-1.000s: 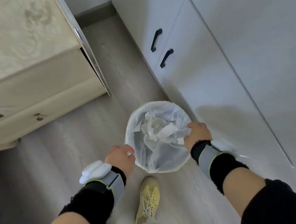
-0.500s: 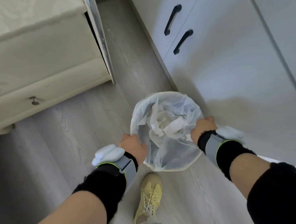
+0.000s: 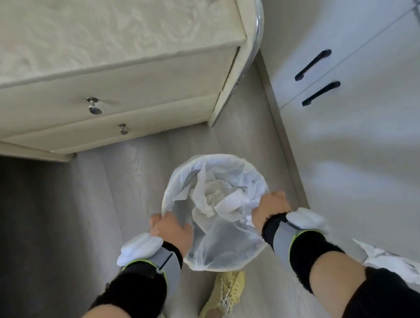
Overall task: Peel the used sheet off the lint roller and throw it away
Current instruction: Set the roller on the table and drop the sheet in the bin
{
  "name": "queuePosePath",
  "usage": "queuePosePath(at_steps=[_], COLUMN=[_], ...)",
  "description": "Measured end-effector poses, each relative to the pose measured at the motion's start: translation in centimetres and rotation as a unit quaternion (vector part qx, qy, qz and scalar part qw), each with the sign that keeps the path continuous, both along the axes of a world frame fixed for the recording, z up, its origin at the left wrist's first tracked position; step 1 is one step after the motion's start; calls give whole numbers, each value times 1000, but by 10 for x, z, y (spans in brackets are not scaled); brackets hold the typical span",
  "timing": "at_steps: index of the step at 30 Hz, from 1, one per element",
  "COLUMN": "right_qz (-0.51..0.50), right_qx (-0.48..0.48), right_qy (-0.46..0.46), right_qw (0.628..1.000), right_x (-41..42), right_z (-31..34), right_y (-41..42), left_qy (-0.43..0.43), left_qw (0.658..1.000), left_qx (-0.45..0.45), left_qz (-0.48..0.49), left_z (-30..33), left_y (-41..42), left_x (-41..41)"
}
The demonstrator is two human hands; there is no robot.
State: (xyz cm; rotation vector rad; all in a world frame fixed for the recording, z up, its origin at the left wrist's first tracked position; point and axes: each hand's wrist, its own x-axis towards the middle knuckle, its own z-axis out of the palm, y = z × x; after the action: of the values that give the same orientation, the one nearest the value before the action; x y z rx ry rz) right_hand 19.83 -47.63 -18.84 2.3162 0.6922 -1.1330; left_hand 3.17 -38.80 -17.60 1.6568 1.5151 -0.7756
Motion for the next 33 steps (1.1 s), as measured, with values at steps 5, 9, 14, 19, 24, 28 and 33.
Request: queuePosePath(at_steps=[5, 9, 14, 19, 24, 28, 33], right_qz=[-7, -52, -25, 14, 60, 69, 51], right_qx=[75, 109, 131, 131, 117, 117, 127], right_qy=[43, 64, 82, 98, 78, 62, 61], right_qw=[996, 991, 988, 986, 988, 989, 989], right_x=[-59, -100, -139, -161, -170, -173, -174], right_z=[11, 11, 7, 4, -3, -8, -9], right_y=[58, 99, 136, 159, 169, 170, 168], left_qy=[40, 71, 96, 82, 67, 67, 63], left_qw=[997, 991, 983, 979, 979, 980, 981], left_qx=[9, 5, -4, 14, 32, 30, 31], left_qz=[71, 117, 159, 186, 191, 184, 180], left_z=[8, 9, 1, -11, -18, -25, -27], left_y=[40, 69, 96, 114, 124, 125, 123], left_x=[-68, -113, -150, -172, -178, -182, -182])
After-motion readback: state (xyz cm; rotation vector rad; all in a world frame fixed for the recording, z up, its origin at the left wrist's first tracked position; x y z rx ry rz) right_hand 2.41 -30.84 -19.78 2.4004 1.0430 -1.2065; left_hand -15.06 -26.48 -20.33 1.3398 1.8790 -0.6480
